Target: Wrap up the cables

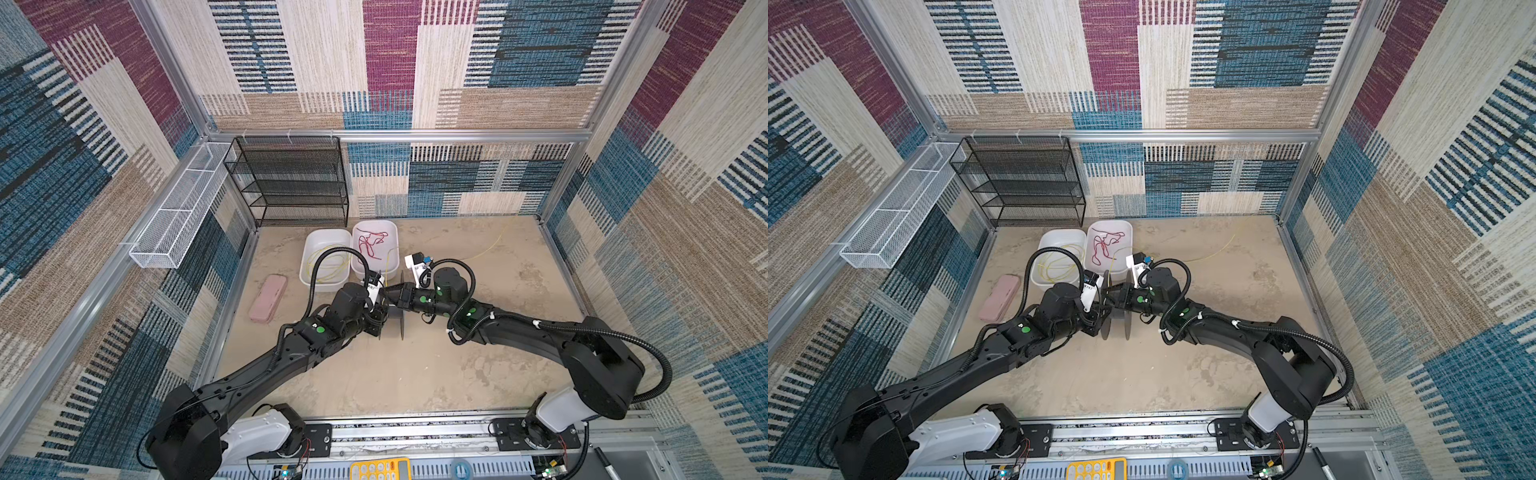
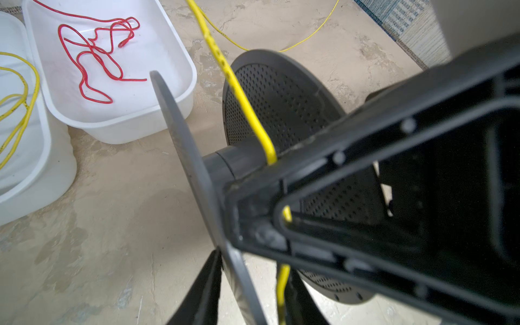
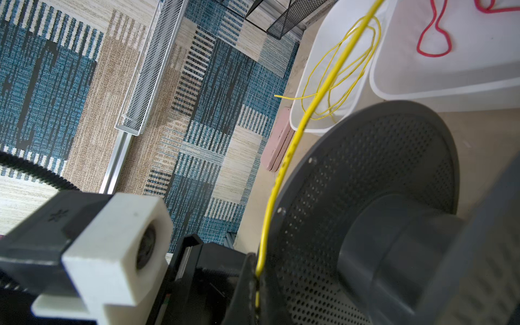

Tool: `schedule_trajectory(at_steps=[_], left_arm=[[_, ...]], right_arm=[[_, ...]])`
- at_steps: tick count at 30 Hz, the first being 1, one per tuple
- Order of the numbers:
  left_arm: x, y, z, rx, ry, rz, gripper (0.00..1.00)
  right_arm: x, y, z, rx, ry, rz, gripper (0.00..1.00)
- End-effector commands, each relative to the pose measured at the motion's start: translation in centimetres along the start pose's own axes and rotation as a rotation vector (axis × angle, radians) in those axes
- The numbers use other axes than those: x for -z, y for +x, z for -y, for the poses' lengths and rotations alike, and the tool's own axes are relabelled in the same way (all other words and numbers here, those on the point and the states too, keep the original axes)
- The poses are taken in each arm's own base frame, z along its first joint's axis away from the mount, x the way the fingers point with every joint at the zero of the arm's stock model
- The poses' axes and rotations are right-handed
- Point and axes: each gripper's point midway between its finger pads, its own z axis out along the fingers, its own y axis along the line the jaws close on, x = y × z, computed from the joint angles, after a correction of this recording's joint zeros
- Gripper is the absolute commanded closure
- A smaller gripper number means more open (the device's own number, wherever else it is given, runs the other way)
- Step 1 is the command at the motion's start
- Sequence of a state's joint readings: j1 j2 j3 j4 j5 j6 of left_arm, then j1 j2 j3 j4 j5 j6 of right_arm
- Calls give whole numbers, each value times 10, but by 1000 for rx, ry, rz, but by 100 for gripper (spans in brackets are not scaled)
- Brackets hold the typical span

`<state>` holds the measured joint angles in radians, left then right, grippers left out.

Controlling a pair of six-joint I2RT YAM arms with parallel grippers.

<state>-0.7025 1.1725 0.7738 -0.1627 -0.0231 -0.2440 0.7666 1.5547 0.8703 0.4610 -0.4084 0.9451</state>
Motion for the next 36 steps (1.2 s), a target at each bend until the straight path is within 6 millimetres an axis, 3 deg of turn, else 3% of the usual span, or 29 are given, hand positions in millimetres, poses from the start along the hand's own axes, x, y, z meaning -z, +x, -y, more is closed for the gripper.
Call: schedule_trajectory(at_steps=[1,14,23,32,36], left_arm=[[-2,-4,3,-24,23,20,69],[1,5,0,7,24,26,82],[4,5,0,-1,24,27,100],[9,5,0,8,26,31,100],[16,0,-4,12,1,41,100]], right_arm=[[-1,0,-8,5,-32,3,100],[-3,1,-3,-3,-23,2,100],[-4,1,-2,-11,-24,-1,100],[-1,-1,3,-5,8,18,100],[3,-10,1,18,31,43,78]])
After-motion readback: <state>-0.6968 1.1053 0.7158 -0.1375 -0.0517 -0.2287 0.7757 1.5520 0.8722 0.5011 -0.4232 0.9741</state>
